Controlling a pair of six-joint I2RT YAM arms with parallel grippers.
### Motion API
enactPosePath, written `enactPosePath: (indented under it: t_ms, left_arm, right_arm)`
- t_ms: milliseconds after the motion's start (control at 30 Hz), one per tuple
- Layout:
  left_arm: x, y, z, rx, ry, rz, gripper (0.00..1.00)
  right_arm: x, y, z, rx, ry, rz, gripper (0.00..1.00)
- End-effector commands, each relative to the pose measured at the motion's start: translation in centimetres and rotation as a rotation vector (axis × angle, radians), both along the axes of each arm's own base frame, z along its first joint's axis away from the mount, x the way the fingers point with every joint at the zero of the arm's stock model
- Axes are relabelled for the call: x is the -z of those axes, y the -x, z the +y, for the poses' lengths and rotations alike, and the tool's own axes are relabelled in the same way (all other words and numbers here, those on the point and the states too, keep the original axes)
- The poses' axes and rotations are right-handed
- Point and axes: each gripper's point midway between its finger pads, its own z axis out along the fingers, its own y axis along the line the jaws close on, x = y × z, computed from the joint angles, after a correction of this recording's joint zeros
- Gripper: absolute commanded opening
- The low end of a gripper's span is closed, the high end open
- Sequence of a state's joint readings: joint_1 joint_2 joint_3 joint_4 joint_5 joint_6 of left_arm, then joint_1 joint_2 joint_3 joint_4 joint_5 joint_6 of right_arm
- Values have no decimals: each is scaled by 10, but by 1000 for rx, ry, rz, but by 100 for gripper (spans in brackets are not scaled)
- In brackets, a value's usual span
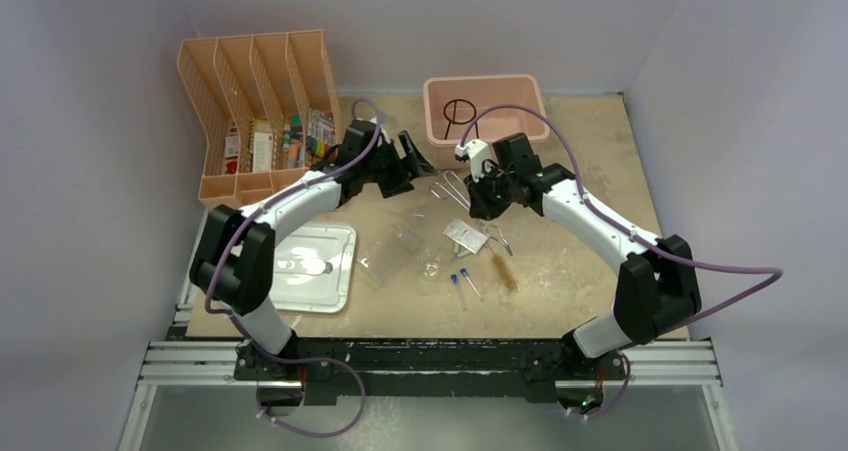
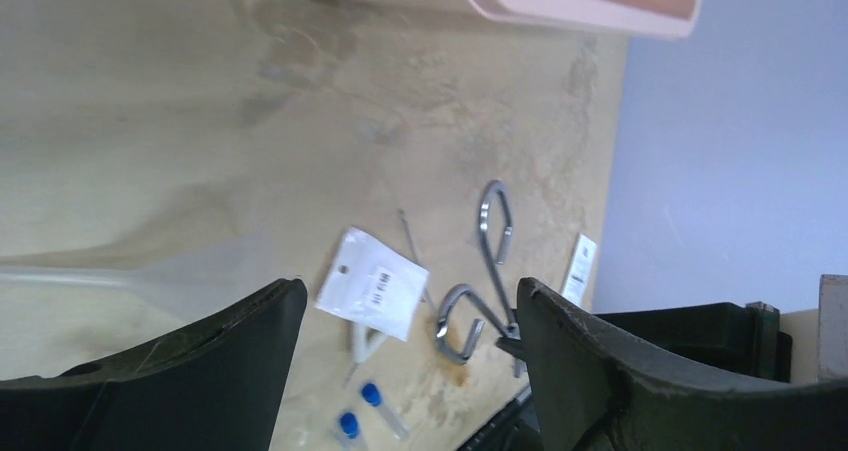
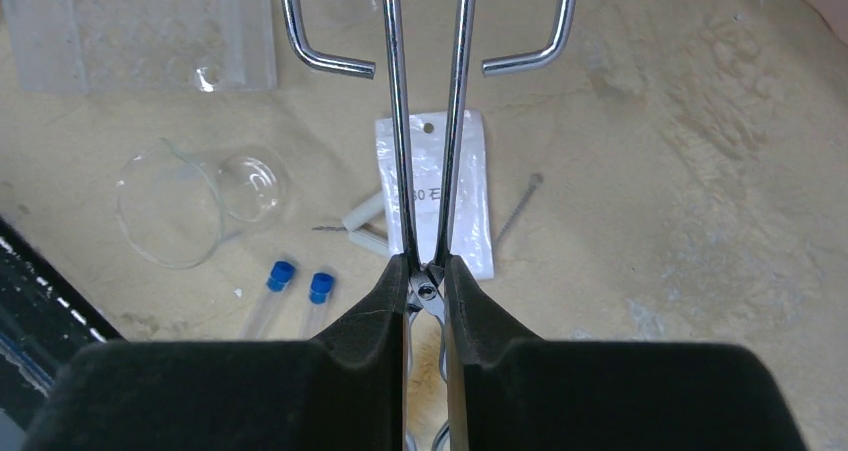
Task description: Organize the chemistry lab equipment
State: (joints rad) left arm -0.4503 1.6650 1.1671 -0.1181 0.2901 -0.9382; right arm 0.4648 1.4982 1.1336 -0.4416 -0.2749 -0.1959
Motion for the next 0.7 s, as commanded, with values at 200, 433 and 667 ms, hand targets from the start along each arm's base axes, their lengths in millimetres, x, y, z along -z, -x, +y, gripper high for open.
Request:
enactPosePath:
  t_ms: [200, 433, 667]
  left_arm:
    - [-32, 9, -58, 92, 326, 5, 49]
    - [-35, 22, -58, 122, 351, 20, 6]
    - [-62, 23, -54, 132, 375, -52, 0]
  right_arm:
    - [-57, 8, 43, -160, -249, -70, 0]
    - [-65, 6, 46, -151, -274, -81, 0]
    - [-77, 3, 48, -56, -348, -43, 18]
